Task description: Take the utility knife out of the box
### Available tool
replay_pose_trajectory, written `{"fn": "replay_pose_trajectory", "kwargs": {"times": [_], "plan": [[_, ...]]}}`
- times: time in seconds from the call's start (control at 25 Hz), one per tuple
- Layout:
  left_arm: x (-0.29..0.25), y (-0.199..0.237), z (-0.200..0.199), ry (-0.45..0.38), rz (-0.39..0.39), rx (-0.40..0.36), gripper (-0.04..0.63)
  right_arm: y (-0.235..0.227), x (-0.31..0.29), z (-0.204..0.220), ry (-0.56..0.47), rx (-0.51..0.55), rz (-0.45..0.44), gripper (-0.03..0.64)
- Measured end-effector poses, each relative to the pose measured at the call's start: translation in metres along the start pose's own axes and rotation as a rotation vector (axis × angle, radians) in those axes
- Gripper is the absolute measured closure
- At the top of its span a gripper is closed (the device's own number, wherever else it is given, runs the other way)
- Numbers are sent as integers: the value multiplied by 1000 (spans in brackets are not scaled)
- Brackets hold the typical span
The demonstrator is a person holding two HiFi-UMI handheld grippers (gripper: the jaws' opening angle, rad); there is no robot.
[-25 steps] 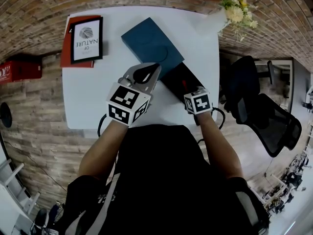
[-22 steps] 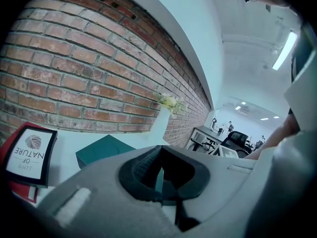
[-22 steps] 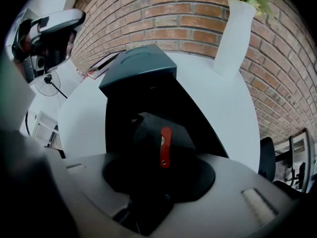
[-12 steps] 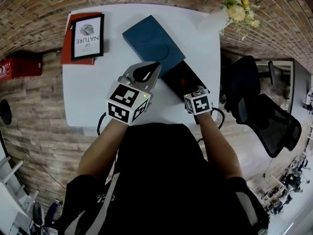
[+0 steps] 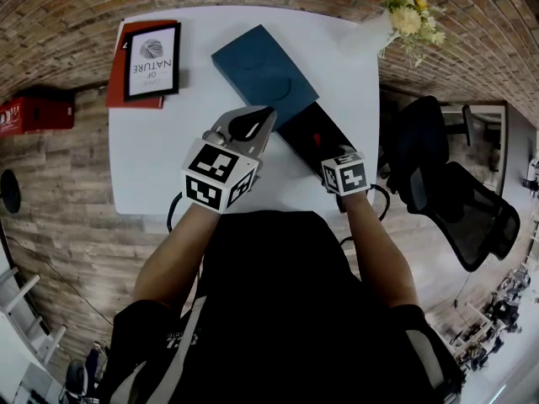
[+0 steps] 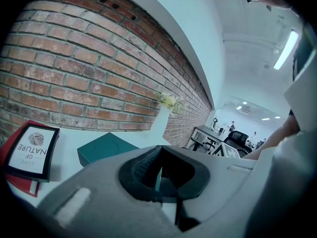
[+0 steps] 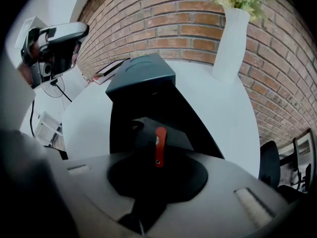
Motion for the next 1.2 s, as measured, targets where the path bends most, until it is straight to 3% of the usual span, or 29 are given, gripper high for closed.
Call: {"fn": "replay_pose_trajectory", "kwargs": {"times": [0.28,0.64,0.8,1.2], "plan": [[-8,-7,7,30,25,0,588,2,7,-5,-51,-27,-37,558],[-40,-24,15,127,138,-47,586,3,37,-27,-181,-13,-68,558],[-59,-27,19,180,205,-52,529,5,51,-37,-243,-1,-91,558],[-85,-21,13,231,300,-60,496,-1,73,-47,-339,-2,-110,558]]}}
Point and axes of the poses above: the fingertips, and each gripper's own axes: x backward along the fingers, y to its left, z out of its underside, the point moved 5 cm from there along x, backward along the fingers, and after that the axes turned 10 degrees about z, right-handed, at the moved point
